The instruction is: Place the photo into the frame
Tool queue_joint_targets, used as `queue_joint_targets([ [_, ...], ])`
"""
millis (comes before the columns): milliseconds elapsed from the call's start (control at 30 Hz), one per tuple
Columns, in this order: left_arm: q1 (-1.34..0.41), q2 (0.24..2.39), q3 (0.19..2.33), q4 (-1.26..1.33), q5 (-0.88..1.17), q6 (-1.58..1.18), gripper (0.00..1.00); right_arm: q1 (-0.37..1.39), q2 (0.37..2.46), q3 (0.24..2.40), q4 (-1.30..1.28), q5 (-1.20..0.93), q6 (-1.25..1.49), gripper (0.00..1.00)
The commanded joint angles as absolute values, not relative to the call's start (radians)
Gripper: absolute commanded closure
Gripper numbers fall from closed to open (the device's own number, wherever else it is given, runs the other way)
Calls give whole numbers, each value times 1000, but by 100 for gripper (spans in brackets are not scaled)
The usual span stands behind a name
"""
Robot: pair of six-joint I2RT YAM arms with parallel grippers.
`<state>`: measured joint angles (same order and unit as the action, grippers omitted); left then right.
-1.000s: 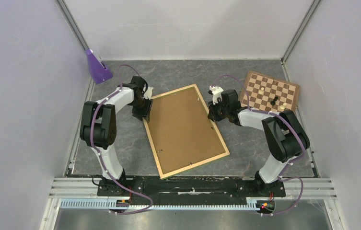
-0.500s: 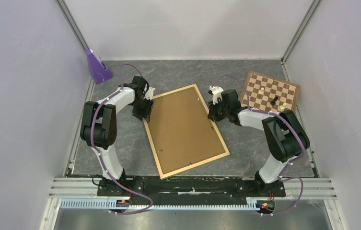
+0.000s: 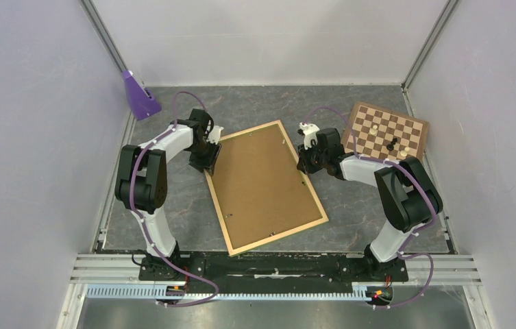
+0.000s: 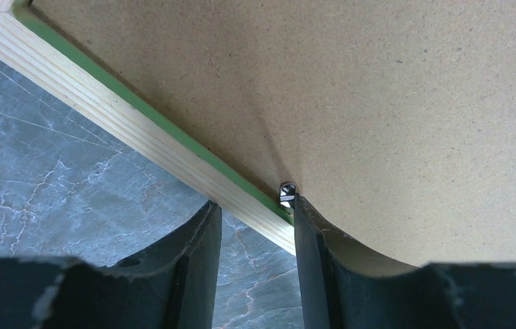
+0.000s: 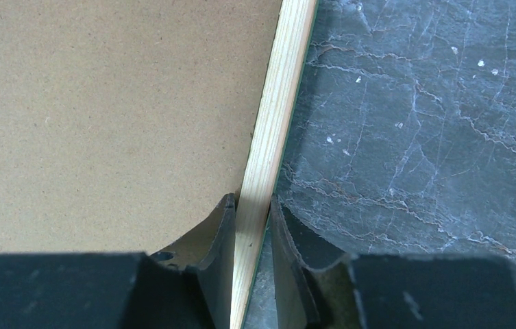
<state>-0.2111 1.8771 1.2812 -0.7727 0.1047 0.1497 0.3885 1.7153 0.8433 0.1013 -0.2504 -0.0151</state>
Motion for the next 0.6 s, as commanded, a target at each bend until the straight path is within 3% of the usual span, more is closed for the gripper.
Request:
queue_joint_targets([
  [0,-225,1879,1281,-780,99,203,60,394,1752,847,81,-255,-31,76],
  [200,-231,1885,1284,-768,110,230,76,394,1757,848,81,-256,-31,76],
  [567,-271,1876,1265,-736,58,326,94,391,1756,847,81,-247,-38,76],
])
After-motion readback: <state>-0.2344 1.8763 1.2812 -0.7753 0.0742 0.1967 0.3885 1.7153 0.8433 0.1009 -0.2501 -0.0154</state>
